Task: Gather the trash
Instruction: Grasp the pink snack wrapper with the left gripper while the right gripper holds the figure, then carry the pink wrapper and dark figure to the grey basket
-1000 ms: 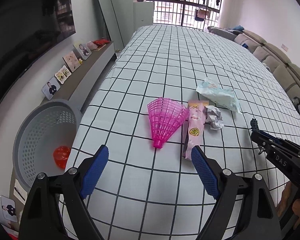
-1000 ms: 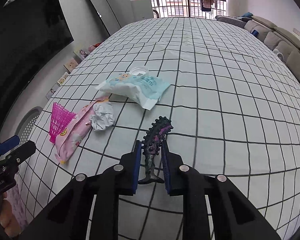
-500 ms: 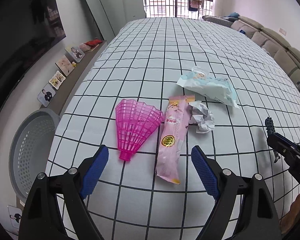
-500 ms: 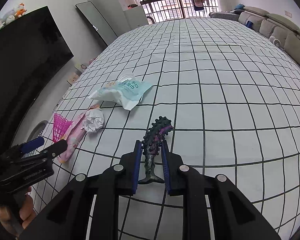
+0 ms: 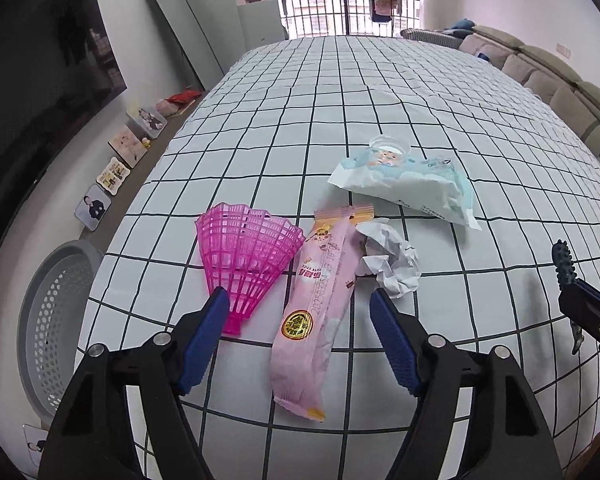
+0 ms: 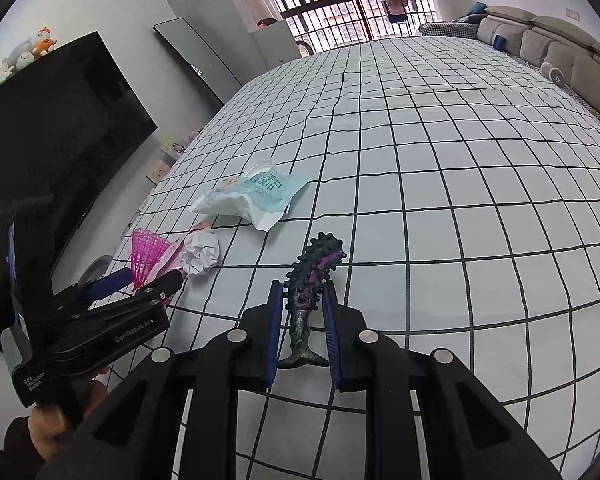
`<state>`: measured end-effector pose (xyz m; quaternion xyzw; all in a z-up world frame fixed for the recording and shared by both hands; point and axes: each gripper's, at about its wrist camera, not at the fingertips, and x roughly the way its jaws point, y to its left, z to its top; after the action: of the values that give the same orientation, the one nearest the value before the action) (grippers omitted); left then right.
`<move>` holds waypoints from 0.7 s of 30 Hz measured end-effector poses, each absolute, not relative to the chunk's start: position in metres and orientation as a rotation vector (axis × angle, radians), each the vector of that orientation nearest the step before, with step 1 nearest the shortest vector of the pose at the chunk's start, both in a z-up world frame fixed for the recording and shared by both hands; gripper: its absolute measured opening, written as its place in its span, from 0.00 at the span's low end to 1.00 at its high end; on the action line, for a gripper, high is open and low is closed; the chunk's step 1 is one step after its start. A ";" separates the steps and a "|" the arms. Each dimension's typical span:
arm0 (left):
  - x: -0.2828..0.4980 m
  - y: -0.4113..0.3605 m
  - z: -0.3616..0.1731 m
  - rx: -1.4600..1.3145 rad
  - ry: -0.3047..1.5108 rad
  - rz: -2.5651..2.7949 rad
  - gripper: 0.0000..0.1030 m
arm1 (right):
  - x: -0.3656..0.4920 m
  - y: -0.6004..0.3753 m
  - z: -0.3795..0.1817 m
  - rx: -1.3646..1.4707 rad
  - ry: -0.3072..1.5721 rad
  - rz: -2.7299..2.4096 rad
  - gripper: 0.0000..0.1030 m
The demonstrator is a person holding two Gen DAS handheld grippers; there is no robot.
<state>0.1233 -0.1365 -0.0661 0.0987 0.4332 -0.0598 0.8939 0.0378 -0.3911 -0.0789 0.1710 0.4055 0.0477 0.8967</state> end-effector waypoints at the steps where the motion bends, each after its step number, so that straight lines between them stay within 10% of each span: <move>1: 0.123 -0.138 -0.066 0.211 0.895 -0.125 0.62 | 0.038 -0.391 -0.079 0.354 0.840 0.099 0.19; 8: 0.117 -0.144 -0.069 0.220 0.917 -0.161 0.28 | 0.037 -0.391 -0.078 0.357 0.837 0.100 0.19; 21: 0.088 -0.121 -0.032 0.127 0.869 -0.167 0.22 | 0.035 -0.390 -0.078 0.363 0.826 0.113 0.19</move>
<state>0.0878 -0.1208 -0.0318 0.0612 0.4200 -0.0809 0.9018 0.0351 -0.3904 -0.0778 0.1754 0.3989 0.0545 0.8984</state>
